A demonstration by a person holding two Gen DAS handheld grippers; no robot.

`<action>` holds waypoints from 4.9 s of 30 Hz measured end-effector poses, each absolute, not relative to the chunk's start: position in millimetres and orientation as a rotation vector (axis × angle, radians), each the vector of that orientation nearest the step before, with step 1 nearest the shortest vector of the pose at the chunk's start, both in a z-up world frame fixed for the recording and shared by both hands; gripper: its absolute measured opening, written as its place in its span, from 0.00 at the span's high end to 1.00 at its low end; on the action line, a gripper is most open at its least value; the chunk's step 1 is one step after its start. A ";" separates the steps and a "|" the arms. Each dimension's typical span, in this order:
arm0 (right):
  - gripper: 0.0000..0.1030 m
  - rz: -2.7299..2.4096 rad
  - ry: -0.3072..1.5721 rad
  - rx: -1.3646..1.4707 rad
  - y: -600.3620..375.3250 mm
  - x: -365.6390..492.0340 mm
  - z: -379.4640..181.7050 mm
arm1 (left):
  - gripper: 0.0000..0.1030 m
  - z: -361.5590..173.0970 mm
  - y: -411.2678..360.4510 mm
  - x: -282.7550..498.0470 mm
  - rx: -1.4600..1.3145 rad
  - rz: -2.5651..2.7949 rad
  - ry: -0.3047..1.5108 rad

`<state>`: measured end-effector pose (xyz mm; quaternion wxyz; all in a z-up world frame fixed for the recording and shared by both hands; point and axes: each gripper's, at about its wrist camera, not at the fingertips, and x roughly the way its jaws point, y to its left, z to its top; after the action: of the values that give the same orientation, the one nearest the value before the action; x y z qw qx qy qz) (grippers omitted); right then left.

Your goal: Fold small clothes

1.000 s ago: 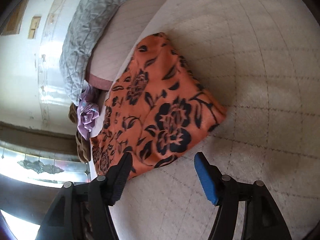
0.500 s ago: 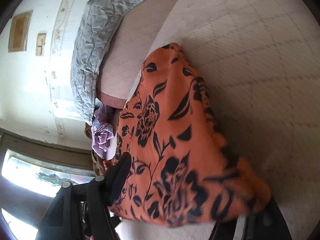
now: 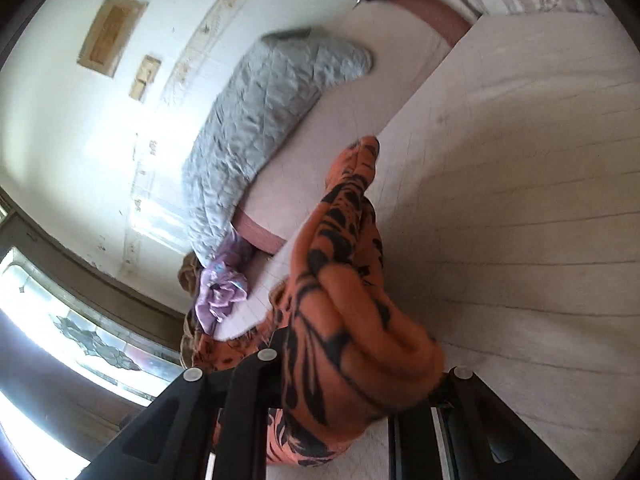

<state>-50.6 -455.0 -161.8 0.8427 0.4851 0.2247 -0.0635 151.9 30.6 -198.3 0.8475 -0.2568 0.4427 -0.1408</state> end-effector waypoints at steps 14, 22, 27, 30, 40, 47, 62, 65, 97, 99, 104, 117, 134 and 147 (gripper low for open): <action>0.61 -0.248 0.735 1.240 -471.0 -65.6 -235.6 | 0.42 -190.2 83.1 165.5 -0.342 -0.078 0.901; 0.81 -0.224 0.644 0.766 -398.2 -43.0 -138.5 | 0.42 -202.6 118.5 195.5 -0.379 -0.021 0.956; 0.81 -0.071 0.612 0.564 -301.4 -9.9 -75.2 | 0.42 -196.0 145.2 198.6 -0.396 0.043 0.898; 0.81 0.018 0.654 0.547 -247.7 14.7 -70.1 | 0.42 -197.4 152.2 200.7 -0.400 0.055 0.901; 0.63 0.204 0.990 0.482 -112.9 81.1 -159.2 | 0.42 -202.6 176.6 200.4 -0.433 0.063 0.898; 0.21 0.472 0.923 0.445 -124.5 42.7 -124.6 | 0.42 -196.2 143.1 198.2 -0.395 -0.154 0.913; 0.65 0.133 0.957 0.503 -221.0 82.2 -136.7 | 0.85 -250.1 73.9 248.5 -0.547 -0.529 1.184; 0.63 0.112 1.023 0.370 -197.4 75.5 -161.6 | 0.91 -235.6 55.5 250.3 -0.466 -0.566 1.140; 0.61 -0.031 1.023 0.306 -231.5 193.2 -190.7 | 0.63 -178.9 1.5 140.0 0.211 -0.426 0.839; 0.61 -0.028 1.016 0.338 -236.8 200.5 -198.6 | 0.58 -200.4 0.2 147.9 0.263 -0.369 0.897; 0.62 0.022 0.988 0.335 -232.3 203.8 -178.1 | 0.36 -209.5 15.3 165.8 0.206 -0.324 0.926; 0.61 0.167 1.096 0.329 -171.1 260.3 -196.1 | 0.36 -221.2 16.8 167.9 0.244 -0.269 0.927; 0.45 0.069 0.928 0.064 -182.2 89.7 -176.0 | 0.37 -225.7 3.7 163.1 0.294 -0.232 0.890; 0.43 0.092 0.888 0.000 -174.7 96.6 -187.2 | 0.36 -233.3 0.6 163.9 0.293 -0.186 0.865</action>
<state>96.6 -174.7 -187.2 0.9020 0.0001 0.4296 0.0442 163.9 0.6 -233.3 0.8934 0.1414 0.4170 -0.0897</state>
